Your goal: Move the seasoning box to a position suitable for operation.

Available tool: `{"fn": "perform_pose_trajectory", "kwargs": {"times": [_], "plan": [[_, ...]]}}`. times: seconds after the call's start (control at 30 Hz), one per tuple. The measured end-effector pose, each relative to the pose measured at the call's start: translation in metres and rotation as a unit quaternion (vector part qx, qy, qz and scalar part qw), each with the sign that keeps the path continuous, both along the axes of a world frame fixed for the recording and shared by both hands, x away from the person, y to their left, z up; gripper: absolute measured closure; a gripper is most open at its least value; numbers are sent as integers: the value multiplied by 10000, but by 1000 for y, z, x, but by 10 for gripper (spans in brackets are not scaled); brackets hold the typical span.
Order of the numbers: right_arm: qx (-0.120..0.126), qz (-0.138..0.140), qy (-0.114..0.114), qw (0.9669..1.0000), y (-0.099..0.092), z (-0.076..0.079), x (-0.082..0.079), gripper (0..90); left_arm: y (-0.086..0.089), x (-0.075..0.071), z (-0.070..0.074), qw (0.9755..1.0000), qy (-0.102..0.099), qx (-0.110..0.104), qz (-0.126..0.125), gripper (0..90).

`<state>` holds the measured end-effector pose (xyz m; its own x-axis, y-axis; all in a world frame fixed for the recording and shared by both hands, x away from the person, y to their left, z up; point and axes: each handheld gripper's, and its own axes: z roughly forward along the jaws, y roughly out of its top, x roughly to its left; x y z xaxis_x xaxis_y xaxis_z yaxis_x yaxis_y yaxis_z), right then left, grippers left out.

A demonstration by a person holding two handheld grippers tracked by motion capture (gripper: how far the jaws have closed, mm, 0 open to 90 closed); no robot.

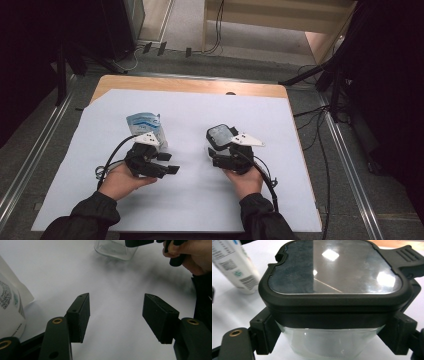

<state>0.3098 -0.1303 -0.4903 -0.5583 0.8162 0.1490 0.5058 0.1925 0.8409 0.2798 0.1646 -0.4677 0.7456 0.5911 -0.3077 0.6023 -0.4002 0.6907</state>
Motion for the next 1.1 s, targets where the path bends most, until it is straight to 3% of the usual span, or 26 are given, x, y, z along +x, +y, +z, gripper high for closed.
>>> {"fn": "perform_pose_trajectory", "kwargs": {"times": [0.2, 0.5, 0.57, 0.8, 1.1], "plan": [[11, 194, 74, 9998, 14, -5, 0, 160, 5, -4, -1, 9999, 6, 28, 101, 417], [-228, 560, 75, 9981, 41, -19, -3, 160, 14, -12, -3, 9995, -2, 53, 311, 415], [-271, 593, -16, 9979, 45, -21, -5, 160, 15, -13, -3, 9995, -30, 61, 314, 415], [-313, 583, -113, 9977, 46, -25, -10, 158, 18, -16, -4, 9992, -54, 43, 400, 414], [-474, 663, -19, 9967, 47, -25, -14, 148, 16, -13, -6, 9990, -74, 57, 427, 410]]}}
